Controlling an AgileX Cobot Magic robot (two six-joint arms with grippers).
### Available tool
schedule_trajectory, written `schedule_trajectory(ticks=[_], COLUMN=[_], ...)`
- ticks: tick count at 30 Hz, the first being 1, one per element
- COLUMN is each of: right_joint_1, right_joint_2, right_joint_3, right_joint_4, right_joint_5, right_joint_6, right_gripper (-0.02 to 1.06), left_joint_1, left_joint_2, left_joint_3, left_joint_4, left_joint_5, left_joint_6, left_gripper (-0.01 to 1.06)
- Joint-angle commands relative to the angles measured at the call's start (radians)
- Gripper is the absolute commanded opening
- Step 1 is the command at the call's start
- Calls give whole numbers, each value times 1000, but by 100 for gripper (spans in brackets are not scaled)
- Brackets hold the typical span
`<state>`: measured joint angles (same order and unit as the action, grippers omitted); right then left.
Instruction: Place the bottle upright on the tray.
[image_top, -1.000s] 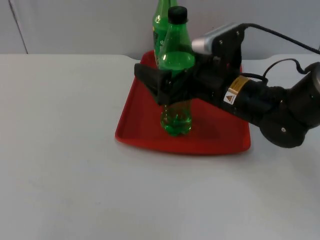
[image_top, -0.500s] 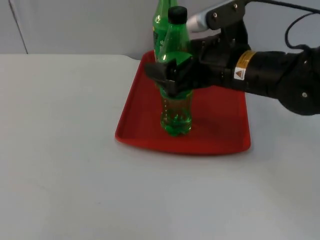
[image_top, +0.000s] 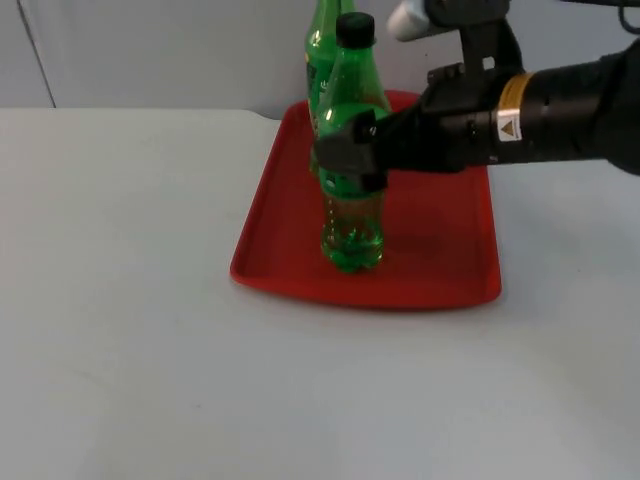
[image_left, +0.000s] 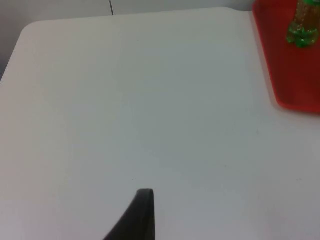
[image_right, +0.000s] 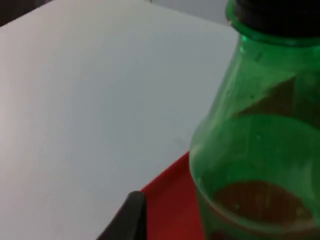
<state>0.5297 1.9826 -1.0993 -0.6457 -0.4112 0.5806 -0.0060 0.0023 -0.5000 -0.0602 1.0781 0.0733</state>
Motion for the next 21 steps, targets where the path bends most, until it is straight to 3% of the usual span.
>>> schedule_trajectory(ticks=[1,3,9,17,21], right_joint_1=[3,3,3,3,3], right_joint_2=[-36,-56,-116,-190,-245], right_joint_3=[6,6,29,87,134], right_joint_4=[-100,-176,-248,-286,-444], right_joint_5=[64,124,183,206,239], right_joint_6=[120,207,348,425,539], right_gripper=[105,105,105,105,105], left_joint_1=[4,4,4,4,4], left_joint_2=[-2,-2,-2,-2,-2], left_joint_3=[4,4,4,4,4], left_joint_4=[1,1,1,1,1], left_joint_5=[-2,-2,-2,-2,-2], left_joint_6=[-1,-1,-1,-1,-1], left_gripper=[105,105,105,105,105])
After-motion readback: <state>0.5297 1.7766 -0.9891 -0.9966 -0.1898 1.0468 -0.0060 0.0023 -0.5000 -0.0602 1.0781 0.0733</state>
